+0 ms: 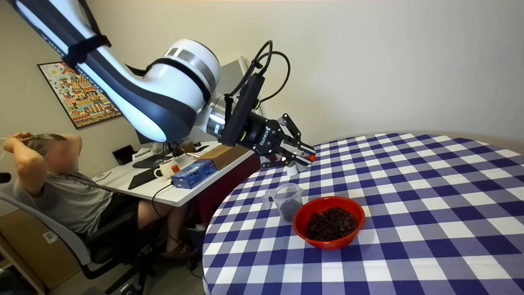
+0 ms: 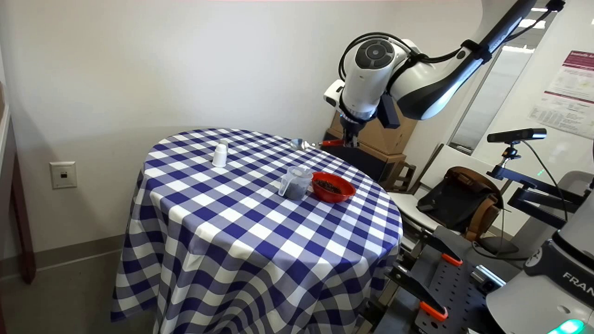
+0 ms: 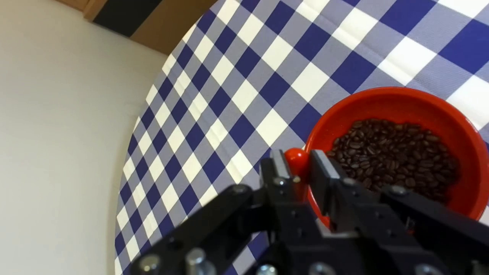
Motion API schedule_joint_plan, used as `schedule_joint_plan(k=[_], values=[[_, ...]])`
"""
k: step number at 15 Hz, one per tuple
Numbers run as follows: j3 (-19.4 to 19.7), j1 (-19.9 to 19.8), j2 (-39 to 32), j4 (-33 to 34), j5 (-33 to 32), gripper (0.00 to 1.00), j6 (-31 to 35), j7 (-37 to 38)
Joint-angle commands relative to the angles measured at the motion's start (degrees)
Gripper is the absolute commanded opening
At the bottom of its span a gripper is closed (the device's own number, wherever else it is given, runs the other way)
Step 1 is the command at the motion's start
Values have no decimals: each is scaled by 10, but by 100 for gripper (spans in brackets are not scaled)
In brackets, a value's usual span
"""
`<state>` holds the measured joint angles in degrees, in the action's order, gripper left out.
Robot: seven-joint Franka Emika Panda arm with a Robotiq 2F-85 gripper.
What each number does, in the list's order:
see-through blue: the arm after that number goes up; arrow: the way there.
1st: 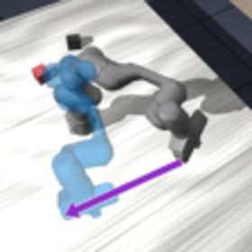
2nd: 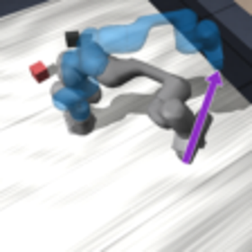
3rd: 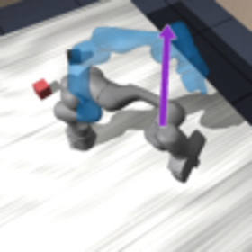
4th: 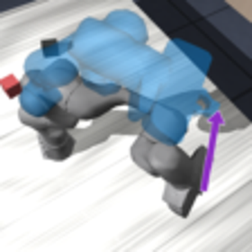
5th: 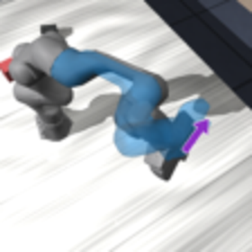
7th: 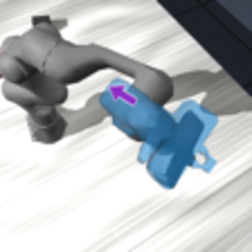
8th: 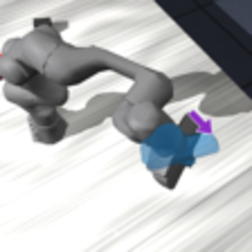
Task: Use the spoon on the table to scoop some of the contents in the red bowl into the clear jug
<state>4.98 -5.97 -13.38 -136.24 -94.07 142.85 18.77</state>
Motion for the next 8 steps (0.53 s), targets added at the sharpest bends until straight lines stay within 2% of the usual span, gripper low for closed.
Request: schedule_joint_plan(k=[1,4,8], values=[[-6,-11,3,-9,142,7,-28,-59],[-4,-15,-3,4,279,7,-65,-111],[6,-27,-15,30,430,7,-101,-142]])
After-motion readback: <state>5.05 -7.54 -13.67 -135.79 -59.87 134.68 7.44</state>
